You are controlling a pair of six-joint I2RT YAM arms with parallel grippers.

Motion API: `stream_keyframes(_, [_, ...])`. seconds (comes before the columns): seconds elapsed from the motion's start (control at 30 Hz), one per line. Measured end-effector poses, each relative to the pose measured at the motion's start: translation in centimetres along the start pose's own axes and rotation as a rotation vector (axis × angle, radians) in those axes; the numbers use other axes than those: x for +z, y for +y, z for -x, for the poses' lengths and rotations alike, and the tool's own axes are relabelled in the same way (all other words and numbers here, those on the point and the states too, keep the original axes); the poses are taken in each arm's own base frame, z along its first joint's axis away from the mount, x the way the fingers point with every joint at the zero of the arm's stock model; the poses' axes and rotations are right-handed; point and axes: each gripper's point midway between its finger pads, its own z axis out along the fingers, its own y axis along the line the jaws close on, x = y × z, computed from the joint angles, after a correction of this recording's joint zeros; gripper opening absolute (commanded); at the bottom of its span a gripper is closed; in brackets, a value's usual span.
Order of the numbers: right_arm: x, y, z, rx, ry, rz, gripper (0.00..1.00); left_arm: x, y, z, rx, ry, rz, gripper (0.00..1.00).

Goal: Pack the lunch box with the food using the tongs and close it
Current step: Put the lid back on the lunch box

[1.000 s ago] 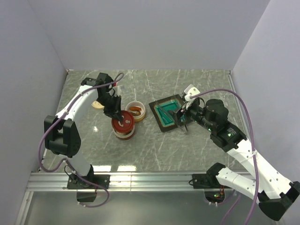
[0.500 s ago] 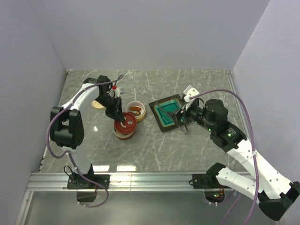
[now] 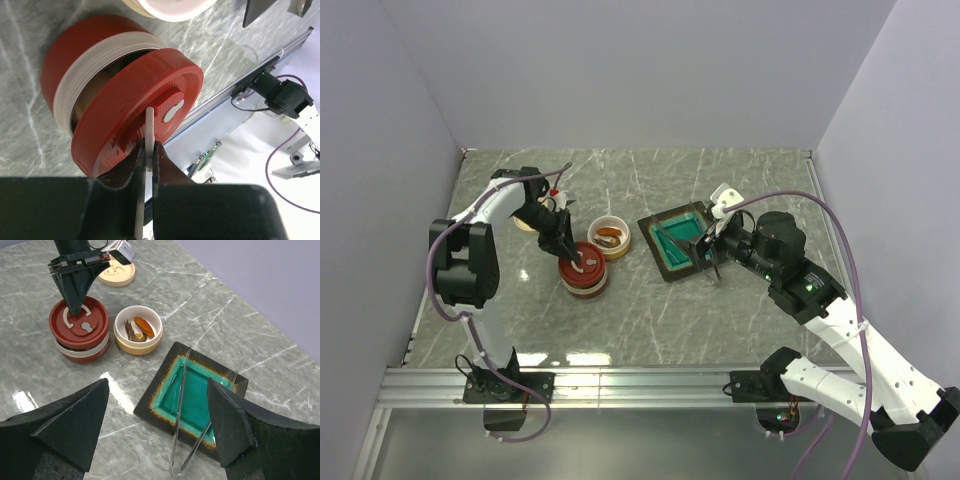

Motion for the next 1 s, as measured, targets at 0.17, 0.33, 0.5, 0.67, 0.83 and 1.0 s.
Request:
stream_keyframes(0.17, [0.0,0.1,-0.2,0.001,0.007,0.003,0.85,0.3,-0.2,-0.1,0.009,0.015,-0.029,0.0])
stream_keyframes(0.33, [0.0,0.2,-0.3,0.002,0.012,0.011,0.84,0.8,0.1,-0.1,-0.003,0.034,-0.036,0.0])
stream_keyframes(0.5, [0.2,0.4,-0.5,0.002,0.019,0.021,0.84,1.1,0.4,-0.3,-0.014,0.047,-0.035,0.0])
stream_keyframes(0.67, [0.3,0.4,-0.6,0.001,0.023,0.026,0.84,1.5,0.7,-0.5,-0.022,0.057,-0.035,0.0])
stream_keyframes(0.83, [0.2,0.5,-0.7,0.001,0.027,0.032,0.83,2.0,1.0,-0.8,-0.028,0.064,-0.039,0.0])
stream_keyframes(1.0, [0.3,0.7,-0.7,0.001,0.026,0.04,0.83,2.1,1.0,-0.8,-0.03,0.067,-0.044,0.0])
